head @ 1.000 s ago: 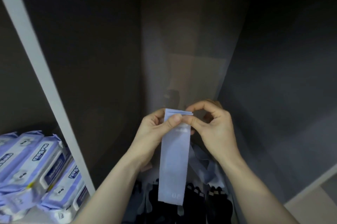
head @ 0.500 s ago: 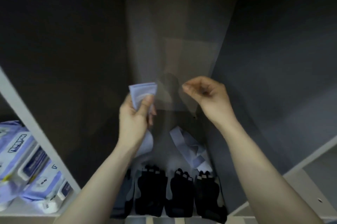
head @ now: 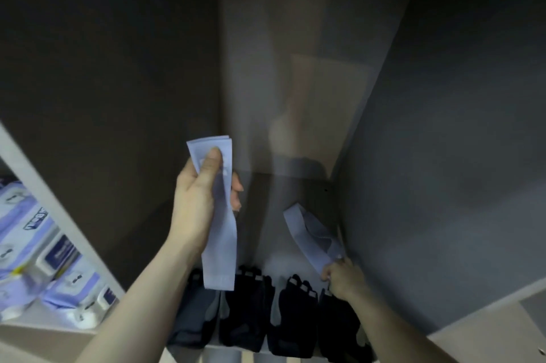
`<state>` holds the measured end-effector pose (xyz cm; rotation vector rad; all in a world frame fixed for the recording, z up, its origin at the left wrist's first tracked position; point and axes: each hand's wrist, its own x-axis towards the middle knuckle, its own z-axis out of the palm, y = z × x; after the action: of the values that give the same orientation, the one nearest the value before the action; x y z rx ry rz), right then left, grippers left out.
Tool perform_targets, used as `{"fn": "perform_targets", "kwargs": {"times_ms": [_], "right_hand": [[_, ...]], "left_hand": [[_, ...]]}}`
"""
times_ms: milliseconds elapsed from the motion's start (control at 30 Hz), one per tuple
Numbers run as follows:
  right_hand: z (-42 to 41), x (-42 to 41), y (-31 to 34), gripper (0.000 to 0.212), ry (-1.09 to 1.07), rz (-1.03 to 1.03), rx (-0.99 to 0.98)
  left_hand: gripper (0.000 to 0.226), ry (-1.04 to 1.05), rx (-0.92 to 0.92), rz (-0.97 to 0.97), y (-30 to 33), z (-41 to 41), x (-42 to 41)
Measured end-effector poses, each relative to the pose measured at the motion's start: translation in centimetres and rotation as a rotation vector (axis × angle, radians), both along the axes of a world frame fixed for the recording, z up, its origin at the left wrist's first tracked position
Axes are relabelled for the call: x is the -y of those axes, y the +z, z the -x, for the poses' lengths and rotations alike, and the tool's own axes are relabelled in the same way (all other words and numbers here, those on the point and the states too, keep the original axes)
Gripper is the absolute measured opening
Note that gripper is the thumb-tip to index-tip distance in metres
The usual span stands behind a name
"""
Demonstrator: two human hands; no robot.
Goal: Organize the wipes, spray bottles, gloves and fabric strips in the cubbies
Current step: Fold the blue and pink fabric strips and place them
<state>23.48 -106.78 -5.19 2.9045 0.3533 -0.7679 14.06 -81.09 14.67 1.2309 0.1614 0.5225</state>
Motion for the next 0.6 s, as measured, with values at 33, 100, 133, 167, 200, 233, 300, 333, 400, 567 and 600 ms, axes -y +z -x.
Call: {"fn": "perform_targets", "kwargs": {"times_ms": [33, 100, 133, 167, 200, 233, 300, 333, 400, 567, 600], "right_hand": [[-0.2, 0.2, -0.4, 0.040, 0.004, 0.007, 0.045], [-0.4, 0.4, -0.8, 0.035, -0.006, -0.013, 0.145], [-0.5, 0.5, -0.7, 0.032, -0.030, -0.029, 0.189], [-0.6, 0.6, -0.6, 0.030, -0.045, -0.040, 0.232], [-0.8, 0.7, -0.6, 0.028, -0.058, -0.058, 0.260], [-1.0, 0.8, -0.6, 0.028, -0.066, -0.084, 0.283], [-1.3, 0.6, -0.4, 0.017, -0.076, -0.127, 0.354], [-1.6, 0.5, -0.2, 0.014, -0.099, -0.170, 0.404], [-2.2, 0.3, 0.4, 0.020, -0.173, -0.307, 0.502], [-3.9, -1.3, 5.1, 0.011, -0.489, -0.899, 0.541], [-4.1, -1.8, 6.5, 0.010, -0.540, -1.044, 0.512]], "left_hand": [[0.031, 0.004, -0.004, 0.000, 0.0, 0.0, 0.0], [0.030, 0.013, -0.020, 0.020, 0.0, 0.0, 0.1], [0.030, 0.015, -0.024, 0.031, -0.1, -0.1, 0.1], [0.031, 0.014, -0.027, 0.038, -0.1, -0.1, 0.2], [0.031, 0.013, -0.030, 0.037, -0.1, -0.1, 0.2], [0.032, 0.009, -0.032, 0.032, -0.1, -0.2, 0.4], [0.033, -0.004, -0.037, 0.028, -0.2, -0.2, 0.6], [0.033, -0.013, -0.040, 0.025, -0.3, -0.1, 0.7], [0.036, -0.043, -0.049, 0.015, -0.4, 0.0, 0.7], [0.037, -0.142, -0.082, -0.027, -0.8, 0.1, 0.7], [0.038, -0.151, -0.091, -0.034, -0.9, 0.1, 0.7]]}}
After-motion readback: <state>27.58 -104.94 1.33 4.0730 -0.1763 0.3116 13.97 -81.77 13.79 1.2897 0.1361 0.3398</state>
